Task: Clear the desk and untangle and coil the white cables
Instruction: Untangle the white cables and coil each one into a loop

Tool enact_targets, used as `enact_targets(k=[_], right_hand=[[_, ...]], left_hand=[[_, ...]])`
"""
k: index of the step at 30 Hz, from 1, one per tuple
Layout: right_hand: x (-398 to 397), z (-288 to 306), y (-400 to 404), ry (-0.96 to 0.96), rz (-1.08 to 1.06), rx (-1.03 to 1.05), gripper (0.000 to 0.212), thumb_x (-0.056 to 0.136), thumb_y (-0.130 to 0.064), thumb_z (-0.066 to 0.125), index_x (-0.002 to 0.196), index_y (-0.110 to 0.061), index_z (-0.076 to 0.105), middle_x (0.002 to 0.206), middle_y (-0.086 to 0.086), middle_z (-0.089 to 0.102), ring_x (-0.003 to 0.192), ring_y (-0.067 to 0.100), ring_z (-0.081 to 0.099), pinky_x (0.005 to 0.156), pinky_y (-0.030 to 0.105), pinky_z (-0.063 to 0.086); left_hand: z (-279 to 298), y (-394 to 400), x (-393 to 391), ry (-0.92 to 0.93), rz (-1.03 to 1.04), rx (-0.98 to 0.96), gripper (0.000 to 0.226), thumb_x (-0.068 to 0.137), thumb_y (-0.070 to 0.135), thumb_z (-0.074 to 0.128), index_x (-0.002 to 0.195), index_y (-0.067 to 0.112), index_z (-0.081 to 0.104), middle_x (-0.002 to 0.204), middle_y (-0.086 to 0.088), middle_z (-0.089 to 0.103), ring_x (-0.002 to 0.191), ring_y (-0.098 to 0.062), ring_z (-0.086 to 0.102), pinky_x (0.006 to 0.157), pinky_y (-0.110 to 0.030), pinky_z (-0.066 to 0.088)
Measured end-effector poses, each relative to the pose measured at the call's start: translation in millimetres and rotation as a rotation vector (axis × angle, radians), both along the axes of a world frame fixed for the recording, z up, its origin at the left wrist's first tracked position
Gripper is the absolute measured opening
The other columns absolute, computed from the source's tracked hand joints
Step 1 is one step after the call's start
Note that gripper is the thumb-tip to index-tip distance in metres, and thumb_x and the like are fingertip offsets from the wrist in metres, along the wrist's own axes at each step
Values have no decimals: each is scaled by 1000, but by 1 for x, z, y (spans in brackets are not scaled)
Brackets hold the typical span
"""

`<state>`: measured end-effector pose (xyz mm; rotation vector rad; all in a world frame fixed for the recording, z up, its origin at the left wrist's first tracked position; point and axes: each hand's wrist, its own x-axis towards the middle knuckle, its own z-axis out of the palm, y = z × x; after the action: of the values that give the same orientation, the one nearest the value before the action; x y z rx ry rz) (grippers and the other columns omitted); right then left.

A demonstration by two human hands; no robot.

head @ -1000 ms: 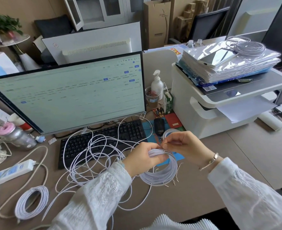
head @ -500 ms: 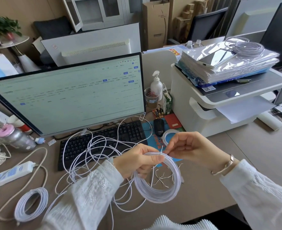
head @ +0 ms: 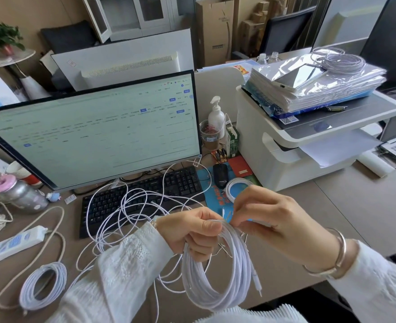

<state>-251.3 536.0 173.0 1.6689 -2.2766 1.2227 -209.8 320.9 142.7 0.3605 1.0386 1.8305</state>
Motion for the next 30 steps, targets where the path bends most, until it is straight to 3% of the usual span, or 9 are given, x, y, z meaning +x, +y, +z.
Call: enact_targets(k=[5, 7, 10, 12, 15, 18, 22, 26, 30], right_hand=[[18, 8, -3, -75, 19, -125, 12, 92, -10, 59, 85, -8, 69, 104, 0, 60, 97, 10, 61, 85, 21, 46], [23, 9, -4, -234, 51, -180, 11, 91, -12, 61, 87, -7, 69, 104, 0, 64, 100, 17, 64, 87, 29, 49], [26, 10, -4, -529, 135, -241, 15, 91, -17, 63, 88, -3, 69, 98, 3, 67, 97, 26, 65, 87, 36, 50], [26, 12, -3, -635, 163, -243, 14, 90, -18, 64, 90, -5, 69, 95, 4, 67, 93, 27, 64, 86, 34, 50], [24, 17, -1, -529, 95, -128, 9, 90, -20, 64, 90, -12, 70, 89, -4, 68, 85, 18, 65, 80, 28, 50], [20, 20, -3, -299, 42, -18, 11, 92, -24, 61, 90, -16, 69, 84, -10, 66, 79, 6, 62, 74, 17, 47], [20, 18, -5, -189, 55, 33, 16, 95, -24, 55, 91, -14, 66, 83, -6, 60, 75, 4, 57, 69, 16, 45], [18, 18, -8, -76, 55, 71, 15, 97, -23, 51, 90, -15, 62, 83, -11, 51, 72, -3, 46, 68, 9, 38], [10, 11, -7, -33, -52, 170, 9, 94, -17, 54, 87, -16, 60, 81, -10, 54, 68, 2, 47, 63, 13, 40]], left_hand=[[-2, 6, 5, -107, -69, 146, 21, 89, 31, 66, 84, 11, 63, 49, 9, 22, 37, -6, 20, 47, -9, 28], [0, 11, 9, -95, -63, 166, 36, 91, 28, 64, 72, -1, 53, 49, 9, 22, 37, -5, 19, 43, -12, 24], [-1, 11, 10, -101, -54, 168, 57, 90, 22, 66, 58, 2, 24, 50, 7, 23, 37, -6, 20, 43, -13, 24], [0, 9, 9, -91, -80, 171, 50, 90, 23, 66, 59, 4, 32, 49, 6, 19, 36, -7, 15, 43, -13, 24], [9, 8, 7, -17, -146, 126, 19, 90, 30, 65, 73, 25, 62, 50, 8, 22, 36, -8, 16, 43, -15, 19], [16, 4, 8, 40, -165, -1, 24, 88, 33, 67, 65, 32, 62, 51, 9, 22, 38, -9, 19, 41, -20, 15], [21, 0, 9, 76, -98, -166, 34, 80, 36, 76, 60, 26, 51, 49, 5, 21, 38, -10, 17, 42, -17, 17], [27, 1, 8, 125, -96, -205, 19, 84, 36, 69, 67, 28, 68, 50, 6, 20, 39, -10, 17, 42, -18, 16], [29, 5, 9, 351, 200, -662, 12, 85, 26, 73, 74, 21, 74, 49, -1, 31, 43, -14, 27, 45, -25, 26]])
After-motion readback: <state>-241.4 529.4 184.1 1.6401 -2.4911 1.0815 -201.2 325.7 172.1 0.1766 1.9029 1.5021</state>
